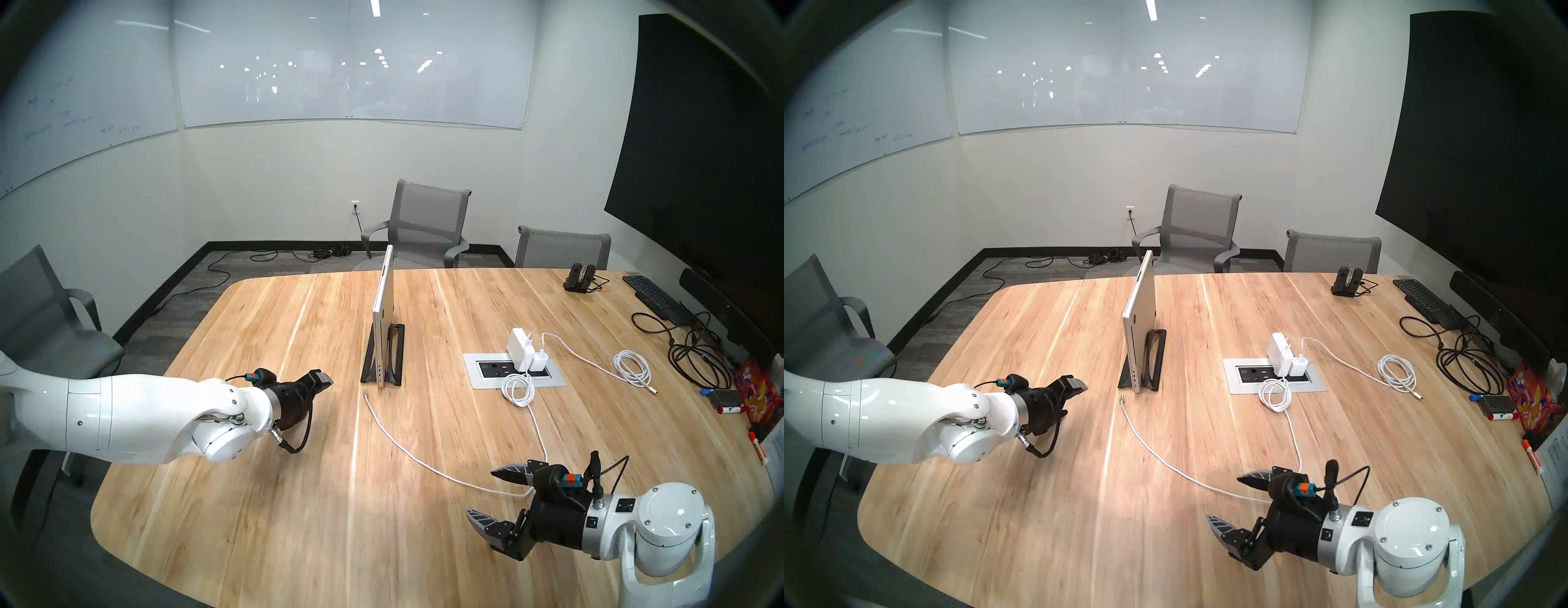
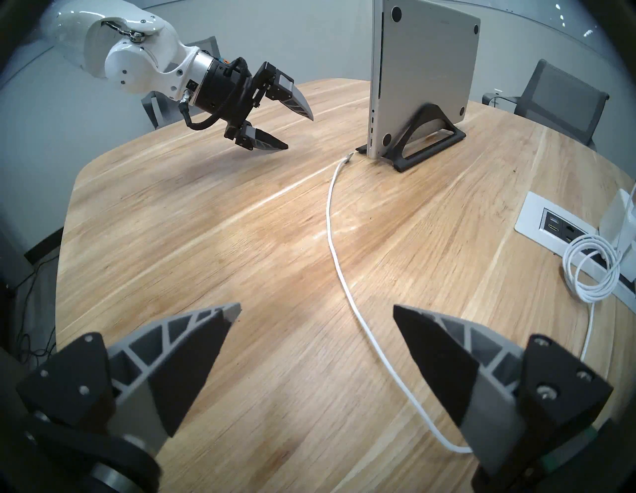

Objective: Plug the charging cable into the port of a MacBook

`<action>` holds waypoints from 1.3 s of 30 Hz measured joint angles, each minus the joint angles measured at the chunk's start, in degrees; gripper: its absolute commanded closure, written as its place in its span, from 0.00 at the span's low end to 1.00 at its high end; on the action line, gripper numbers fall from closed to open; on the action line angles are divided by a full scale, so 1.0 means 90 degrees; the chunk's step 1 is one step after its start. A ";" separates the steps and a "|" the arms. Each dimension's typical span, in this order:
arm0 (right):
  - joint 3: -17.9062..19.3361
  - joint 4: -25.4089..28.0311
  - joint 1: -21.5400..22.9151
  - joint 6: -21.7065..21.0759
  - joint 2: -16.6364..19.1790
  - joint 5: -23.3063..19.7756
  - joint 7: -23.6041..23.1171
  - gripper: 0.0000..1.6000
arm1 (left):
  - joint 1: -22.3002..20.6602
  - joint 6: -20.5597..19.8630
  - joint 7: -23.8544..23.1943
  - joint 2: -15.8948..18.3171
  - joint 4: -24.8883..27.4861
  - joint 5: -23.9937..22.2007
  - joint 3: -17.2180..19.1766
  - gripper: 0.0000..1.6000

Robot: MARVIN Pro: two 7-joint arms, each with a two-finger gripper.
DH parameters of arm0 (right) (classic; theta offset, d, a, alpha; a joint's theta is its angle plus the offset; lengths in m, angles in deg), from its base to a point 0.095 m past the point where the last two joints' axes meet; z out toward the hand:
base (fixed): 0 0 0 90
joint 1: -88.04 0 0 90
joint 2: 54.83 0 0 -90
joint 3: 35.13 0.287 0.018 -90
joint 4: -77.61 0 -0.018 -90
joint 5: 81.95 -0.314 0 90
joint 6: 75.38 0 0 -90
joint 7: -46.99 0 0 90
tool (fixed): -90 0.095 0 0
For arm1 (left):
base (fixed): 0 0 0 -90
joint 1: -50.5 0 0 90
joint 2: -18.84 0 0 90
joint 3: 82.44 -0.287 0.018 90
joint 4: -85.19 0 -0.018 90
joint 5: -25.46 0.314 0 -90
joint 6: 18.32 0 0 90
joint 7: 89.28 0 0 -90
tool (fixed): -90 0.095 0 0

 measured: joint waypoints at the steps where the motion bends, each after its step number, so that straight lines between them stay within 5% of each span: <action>1: 0.0000 0.0000 0.0000 0.0000 -0.0001 0.0000 -0.0001 0.00 | 0.0002 -0.0042 -0.0022 0.0000 0.0018 -0.0026 0.0003 0.00; 19: 0.0003 0.0002 0.0002 0.0003 -0.0013 0.0012 -0.0013 0.00 | 0.0056 -0.0823 -0.0661 0.0205 0.0069 0.0058 -0.0124 0.00; 39: 0.0007 0.0002 0.0006 0.0006 -0.0029 0.0025 -0.0028 0.00 | 0.0225 -0.0756 -0.0914 0.0005 0.0165 0.0432 -0.0156 0.00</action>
